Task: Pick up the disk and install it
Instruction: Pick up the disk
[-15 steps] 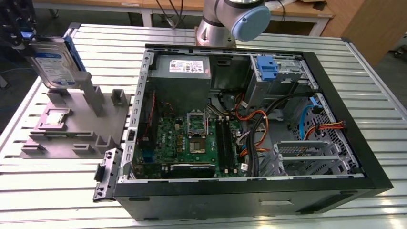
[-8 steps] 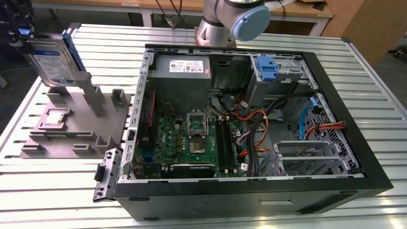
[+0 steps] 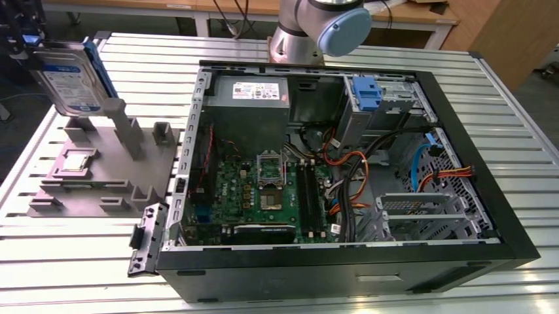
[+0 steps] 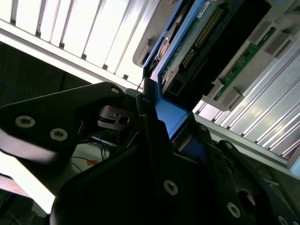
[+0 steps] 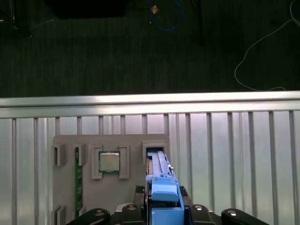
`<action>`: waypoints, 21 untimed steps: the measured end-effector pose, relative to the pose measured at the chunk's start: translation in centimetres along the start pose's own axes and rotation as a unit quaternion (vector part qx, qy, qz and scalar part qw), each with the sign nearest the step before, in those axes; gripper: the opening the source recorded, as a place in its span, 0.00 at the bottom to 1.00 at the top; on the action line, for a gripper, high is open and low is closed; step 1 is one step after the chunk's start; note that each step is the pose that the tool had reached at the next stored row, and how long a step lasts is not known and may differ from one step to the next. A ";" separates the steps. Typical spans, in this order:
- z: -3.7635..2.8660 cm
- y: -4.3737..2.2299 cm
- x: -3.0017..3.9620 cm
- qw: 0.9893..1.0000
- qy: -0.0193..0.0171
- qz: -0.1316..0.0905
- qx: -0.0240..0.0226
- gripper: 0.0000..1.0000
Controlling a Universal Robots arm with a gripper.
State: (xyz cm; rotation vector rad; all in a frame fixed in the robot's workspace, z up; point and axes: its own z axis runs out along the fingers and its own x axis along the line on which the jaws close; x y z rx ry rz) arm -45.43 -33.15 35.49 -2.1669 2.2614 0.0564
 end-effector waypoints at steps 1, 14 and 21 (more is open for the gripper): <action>-0.09 0.00 0.00 1.000 0.000 0.000 0.000 0.37; -1.08 0.02 -0.03 1.000 0.000 0.000 0.000 0.37; -1.29 0.02 -0.04 1.000 0.000 0.000 0.000 0.37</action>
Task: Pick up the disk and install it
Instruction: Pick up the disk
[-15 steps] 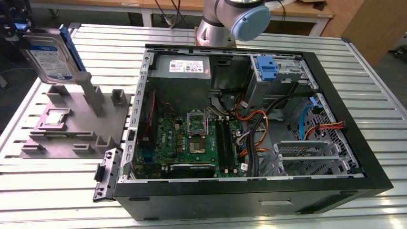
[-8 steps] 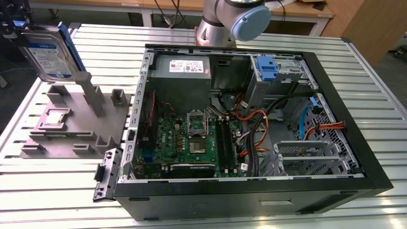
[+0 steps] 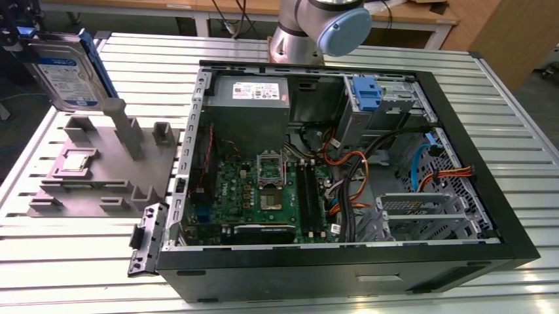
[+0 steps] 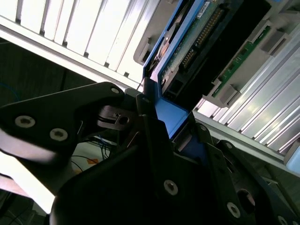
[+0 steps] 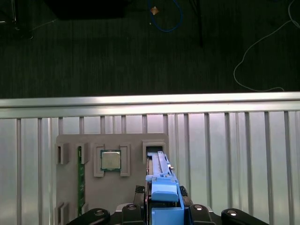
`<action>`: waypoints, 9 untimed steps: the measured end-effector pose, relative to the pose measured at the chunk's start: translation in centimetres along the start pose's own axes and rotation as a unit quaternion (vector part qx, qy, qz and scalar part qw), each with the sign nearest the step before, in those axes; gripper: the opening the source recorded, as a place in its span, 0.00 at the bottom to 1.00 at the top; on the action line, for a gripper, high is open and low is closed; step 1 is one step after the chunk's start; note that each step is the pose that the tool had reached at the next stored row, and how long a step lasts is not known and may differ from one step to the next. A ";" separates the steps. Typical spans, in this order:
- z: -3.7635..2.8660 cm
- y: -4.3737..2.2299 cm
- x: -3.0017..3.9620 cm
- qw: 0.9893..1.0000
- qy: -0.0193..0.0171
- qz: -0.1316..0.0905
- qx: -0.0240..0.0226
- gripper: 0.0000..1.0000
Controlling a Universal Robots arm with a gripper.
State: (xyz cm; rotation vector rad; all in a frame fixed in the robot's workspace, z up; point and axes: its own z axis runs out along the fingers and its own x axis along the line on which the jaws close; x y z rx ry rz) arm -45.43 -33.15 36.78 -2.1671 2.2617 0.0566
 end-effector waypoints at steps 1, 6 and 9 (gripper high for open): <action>-0.08 0.00 0.00 1.000 0.000 0.000 0.000 0.37; -0.45 0.01 -0.01 1.000 0.000 0.000 0.000 0.37; -0.63 0.02 -0.02 1.000 0.000 0.000 0.000 0.37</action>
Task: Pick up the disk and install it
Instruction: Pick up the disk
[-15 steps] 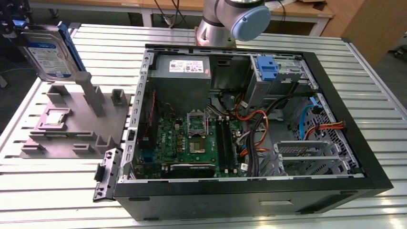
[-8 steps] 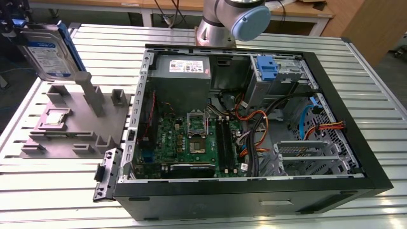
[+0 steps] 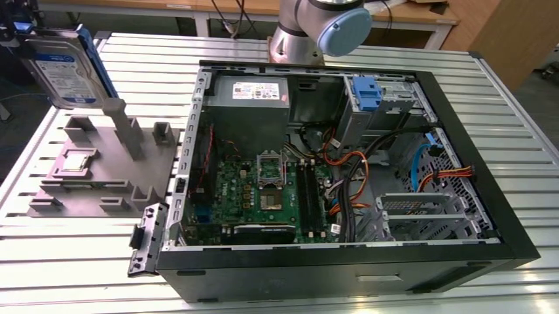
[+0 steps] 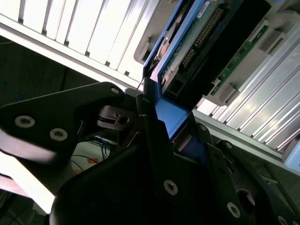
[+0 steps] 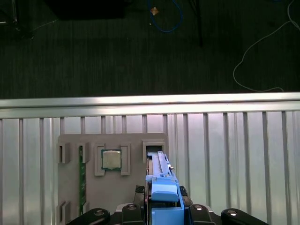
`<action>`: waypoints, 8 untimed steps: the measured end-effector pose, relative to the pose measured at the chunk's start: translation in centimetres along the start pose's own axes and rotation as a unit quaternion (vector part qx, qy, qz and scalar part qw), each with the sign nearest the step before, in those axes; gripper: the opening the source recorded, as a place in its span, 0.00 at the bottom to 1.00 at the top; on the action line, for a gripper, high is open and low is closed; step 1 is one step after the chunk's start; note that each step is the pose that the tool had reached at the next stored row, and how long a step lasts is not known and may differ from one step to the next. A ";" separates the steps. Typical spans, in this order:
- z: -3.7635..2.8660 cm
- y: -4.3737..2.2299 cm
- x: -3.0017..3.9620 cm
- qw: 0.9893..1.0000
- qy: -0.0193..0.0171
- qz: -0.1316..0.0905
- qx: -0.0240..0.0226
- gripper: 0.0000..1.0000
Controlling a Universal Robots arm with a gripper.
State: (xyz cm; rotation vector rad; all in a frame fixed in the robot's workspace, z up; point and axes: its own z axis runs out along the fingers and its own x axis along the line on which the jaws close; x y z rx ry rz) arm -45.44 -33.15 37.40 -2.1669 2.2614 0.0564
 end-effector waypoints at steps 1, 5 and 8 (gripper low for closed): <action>-0.01 0.00 0.00 1.000 0.000 0.000 0.000 0.37; -0.19 0.00 -0.01 1.000 0.000 0.000 0.000 0.37; -0.23 0.00 -0.01 1.000 -0.001 0.000 0.000 0.37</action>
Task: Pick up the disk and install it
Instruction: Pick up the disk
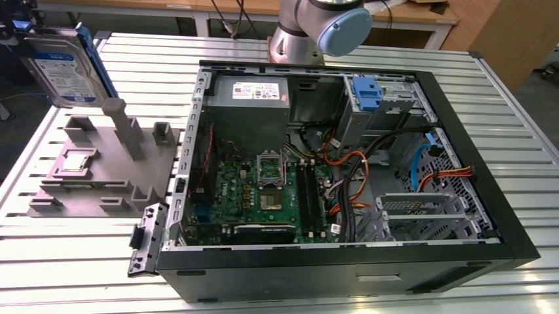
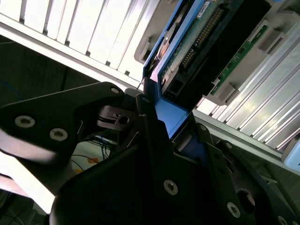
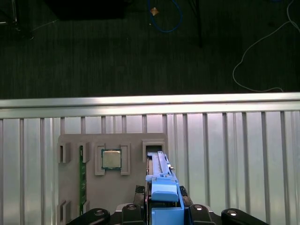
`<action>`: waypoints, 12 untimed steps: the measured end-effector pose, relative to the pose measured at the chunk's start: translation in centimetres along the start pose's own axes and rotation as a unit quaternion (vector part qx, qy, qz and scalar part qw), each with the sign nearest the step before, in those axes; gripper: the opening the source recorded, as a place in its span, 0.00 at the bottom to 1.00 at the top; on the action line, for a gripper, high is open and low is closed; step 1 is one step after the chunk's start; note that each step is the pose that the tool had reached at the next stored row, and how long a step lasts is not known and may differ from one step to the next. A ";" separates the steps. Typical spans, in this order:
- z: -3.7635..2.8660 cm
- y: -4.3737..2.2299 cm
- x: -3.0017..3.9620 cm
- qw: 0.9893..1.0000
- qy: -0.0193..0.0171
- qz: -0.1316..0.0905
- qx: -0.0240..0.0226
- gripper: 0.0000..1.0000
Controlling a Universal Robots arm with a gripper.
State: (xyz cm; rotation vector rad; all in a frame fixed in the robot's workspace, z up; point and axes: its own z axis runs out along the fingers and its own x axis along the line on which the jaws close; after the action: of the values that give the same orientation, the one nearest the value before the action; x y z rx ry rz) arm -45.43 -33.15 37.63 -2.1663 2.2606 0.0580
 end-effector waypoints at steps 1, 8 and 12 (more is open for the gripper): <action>-0.01 0.00 0.00 1.000 0.000 0.000 0.000 0.37; -0.20 0.01 -0.01 1.000 0.000 0.000 0.000 0.37; -0.43 0.01 -0.02 1.000 0.000 0.000 0.000 0.37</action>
State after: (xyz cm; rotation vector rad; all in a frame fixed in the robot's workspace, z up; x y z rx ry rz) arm -45.43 -33.15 38.06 -2.1662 2.2607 0.0580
